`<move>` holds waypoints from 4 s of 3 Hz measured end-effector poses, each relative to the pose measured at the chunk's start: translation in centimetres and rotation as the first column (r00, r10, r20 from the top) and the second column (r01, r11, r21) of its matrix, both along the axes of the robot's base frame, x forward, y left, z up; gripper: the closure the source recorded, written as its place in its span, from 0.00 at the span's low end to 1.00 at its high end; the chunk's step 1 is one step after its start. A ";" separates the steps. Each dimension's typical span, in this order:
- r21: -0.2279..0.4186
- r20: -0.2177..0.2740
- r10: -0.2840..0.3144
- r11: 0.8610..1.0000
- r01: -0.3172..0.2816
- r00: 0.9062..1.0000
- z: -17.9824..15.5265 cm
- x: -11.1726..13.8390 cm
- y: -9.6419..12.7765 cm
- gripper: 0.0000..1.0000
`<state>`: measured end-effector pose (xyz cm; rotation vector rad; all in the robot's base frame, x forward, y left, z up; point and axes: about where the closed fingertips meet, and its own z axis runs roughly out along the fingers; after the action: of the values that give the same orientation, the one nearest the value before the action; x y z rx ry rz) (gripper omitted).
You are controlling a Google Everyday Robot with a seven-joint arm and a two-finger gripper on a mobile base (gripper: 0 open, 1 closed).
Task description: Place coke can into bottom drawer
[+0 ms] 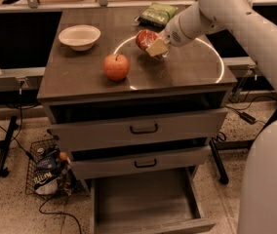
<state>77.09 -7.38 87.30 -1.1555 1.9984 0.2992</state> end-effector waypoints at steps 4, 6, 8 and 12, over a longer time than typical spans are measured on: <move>-0.022 0.036 -0.016 1.000 0.017 0.999 6.9 -12.6 -9.3 1.00; -0.050 -0.044 0.052 0.997 -0.054 0.998 3.7 -20.6 -9.9 1.00; -0.106 -0.148 0.058 0.992 -0.074 0.987 -1.7 -28.7 -13.3 1.00; -0.018 -0.261 0.102 0.994 -0.111 0.960 -15.5 -29.6 -11.3 1.00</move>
Offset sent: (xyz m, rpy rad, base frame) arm -0.1350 -0.1095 0.0958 -0.0391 -0.0864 -0.0229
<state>47.48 -18.71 71.78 -1.3030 2.1760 0.4971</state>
